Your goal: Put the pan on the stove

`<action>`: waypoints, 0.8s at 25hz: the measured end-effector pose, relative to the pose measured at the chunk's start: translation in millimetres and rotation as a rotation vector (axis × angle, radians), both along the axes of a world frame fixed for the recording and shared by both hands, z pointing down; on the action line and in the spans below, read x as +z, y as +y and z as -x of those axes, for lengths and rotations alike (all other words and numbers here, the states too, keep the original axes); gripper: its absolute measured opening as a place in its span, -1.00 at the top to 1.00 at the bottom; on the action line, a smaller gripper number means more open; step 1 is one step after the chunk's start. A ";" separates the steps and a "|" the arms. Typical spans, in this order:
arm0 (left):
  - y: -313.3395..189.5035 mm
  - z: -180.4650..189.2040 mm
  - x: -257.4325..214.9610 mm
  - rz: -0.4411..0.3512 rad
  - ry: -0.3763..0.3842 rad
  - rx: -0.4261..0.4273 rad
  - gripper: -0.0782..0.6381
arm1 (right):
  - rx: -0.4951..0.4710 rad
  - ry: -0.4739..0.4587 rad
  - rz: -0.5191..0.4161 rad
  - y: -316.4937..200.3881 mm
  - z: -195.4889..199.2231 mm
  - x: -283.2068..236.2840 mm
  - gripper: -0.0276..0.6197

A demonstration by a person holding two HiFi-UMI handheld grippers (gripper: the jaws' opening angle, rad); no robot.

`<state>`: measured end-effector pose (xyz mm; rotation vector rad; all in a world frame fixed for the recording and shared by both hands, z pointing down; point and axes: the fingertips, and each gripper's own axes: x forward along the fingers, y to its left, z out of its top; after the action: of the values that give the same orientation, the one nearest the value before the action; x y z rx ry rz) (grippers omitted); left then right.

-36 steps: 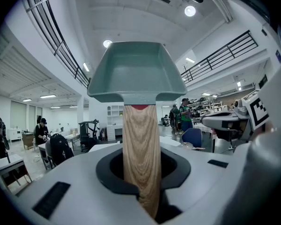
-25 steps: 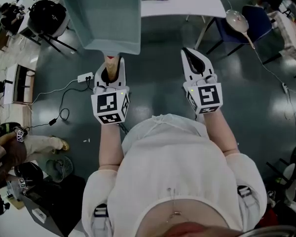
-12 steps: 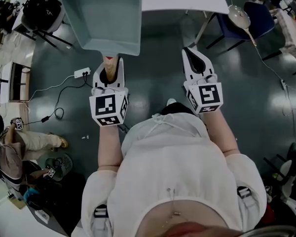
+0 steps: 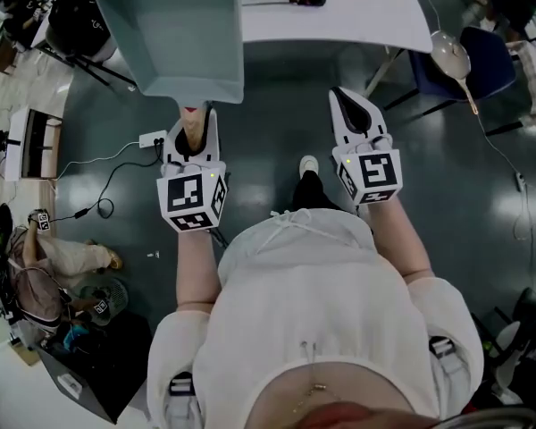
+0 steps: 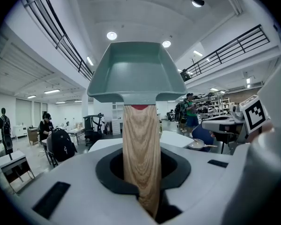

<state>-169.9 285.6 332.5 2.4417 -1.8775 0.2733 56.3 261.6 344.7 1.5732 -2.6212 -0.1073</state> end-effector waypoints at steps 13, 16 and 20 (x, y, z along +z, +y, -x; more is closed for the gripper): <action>-180.2 -74.4 -13.7 0.007 -0.033 -0.034 0.57 | -0.042 0.012 -0.009 -192.2 -66.8 -13.6 0.90; -209.3 -80.7 -10.4 0.018 -0.037 -0.036 0.58 | -0.054 0.020 -0.008 -224.5 -69.3 -12.5 0.90; -246.5 -81.5 -1.1 0.053 -0.055 -0.033 0.57 | -0.057 0.003 0.011 -260.2 -68.1 -6.5 0.90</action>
<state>-88.4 39.1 331.5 2.3907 -1.9039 0.3877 124.4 1.4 338.1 1.4939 -2.6604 -0.0992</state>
